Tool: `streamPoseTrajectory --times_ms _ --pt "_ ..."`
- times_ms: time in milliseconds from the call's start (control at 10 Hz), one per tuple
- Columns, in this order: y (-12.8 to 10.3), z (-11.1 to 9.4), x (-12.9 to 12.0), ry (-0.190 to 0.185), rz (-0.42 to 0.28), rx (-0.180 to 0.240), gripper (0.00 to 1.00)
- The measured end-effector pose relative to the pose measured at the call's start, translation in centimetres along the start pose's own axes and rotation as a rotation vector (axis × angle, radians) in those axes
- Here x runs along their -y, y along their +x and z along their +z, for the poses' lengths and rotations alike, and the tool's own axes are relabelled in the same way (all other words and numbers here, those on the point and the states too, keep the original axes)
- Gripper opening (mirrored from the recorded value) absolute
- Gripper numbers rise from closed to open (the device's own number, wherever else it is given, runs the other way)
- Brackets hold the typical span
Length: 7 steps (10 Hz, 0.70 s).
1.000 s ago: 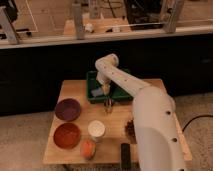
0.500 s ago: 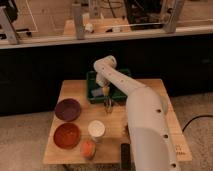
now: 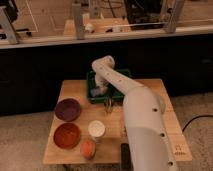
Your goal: Wipe red bowl with sponge
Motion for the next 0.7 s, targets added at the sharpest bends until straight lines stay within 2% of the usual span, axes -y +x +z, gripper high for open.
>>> streamPoseTrajectory --times_ms 200,400,500,700 --pt "-0.3 -2.3 0.4 0.030 -0.004 -0.003 0.01" --pt "-0.5 -6.0 0.8 0.073 -0.005 -0.011 0.00" --pt "-0.6 -8.6 0.9 0.099 -0.010 -0.018 0.00" --pt "-1.7 -12.4 0.4 0.128 -0.039 -0.022 0.00"
